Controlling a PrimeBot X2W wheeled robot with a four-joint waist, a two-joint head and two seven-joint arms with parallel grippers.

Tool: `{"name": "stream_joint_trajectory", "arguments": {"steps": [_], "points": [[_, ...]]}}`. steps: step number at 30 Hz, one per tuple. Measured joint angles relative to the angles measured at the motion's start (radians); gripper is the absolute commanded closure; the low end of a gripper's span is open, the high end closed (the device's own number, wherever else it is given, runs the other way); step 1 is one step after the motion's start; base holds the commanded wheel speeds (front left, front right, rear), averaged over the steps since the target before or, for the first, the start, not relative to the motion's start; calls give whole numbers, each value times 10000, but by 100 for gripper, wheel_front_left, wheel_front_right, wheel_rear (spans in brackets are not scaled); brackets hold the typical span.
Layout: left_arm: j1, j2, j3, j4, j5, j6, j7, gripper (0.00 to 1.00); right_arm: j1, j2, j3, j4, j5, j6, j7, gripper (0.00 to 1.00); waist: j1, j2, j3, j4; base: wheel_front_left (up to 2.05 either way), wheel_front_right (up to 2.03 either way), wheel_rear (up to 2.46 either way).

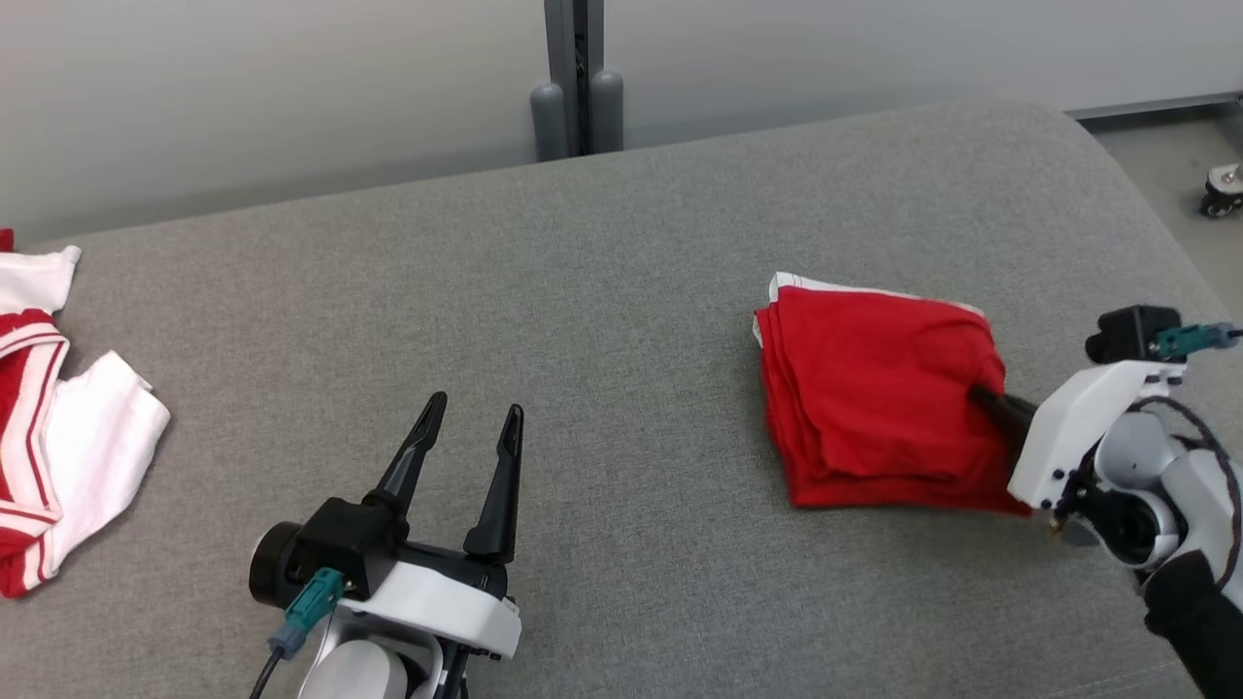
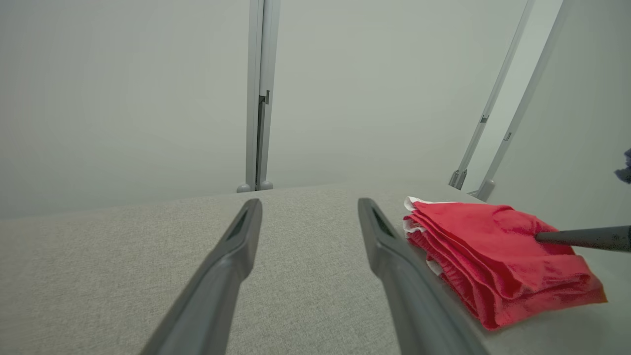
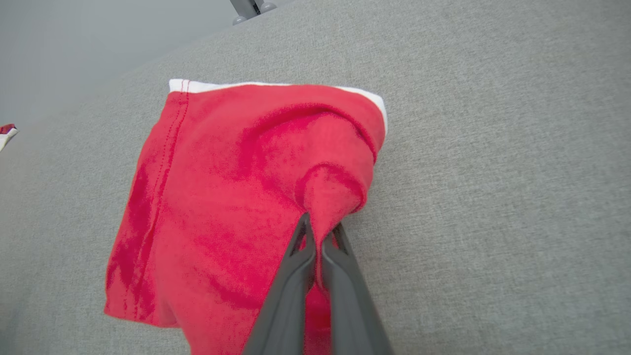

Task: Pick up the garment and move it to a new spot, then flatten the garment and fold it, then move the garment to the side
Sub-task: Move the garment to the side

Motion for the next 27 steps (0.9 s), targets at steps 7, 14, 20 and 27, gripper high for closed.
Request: {"name": "stream_joint_trajectory", "arguments": {"steps": [7, 14, 20, 27], "points": [[-444, -2, -215, 121, 182, -4, 2, 0, -1341, -1018, 543, 17, -48, 2, -297, 100, 1, 0, 863, -15, 0, 0, 0], [-1020, 4, -403, 171, 430, 2, 2, 0, -2737, -1983, 1095, 575, -75, 4, -571, 100, 0, 0, 1811, 254, 0, 0, 0], [-1346, 0, -575, 176, 458, 81, 0, 0, -3716, -2692, 1407, 1425, -4, 4, -905, 100, 0, 0, 2499, 540, 0, 0, 0], [-1413, 2, -554, 221, 458, 105, 2, 0, -4179, -2871, 1898, 2314, 48, 4, -1120, 100, 0, 0, 2670, 616, 0, 0, 0]]}}
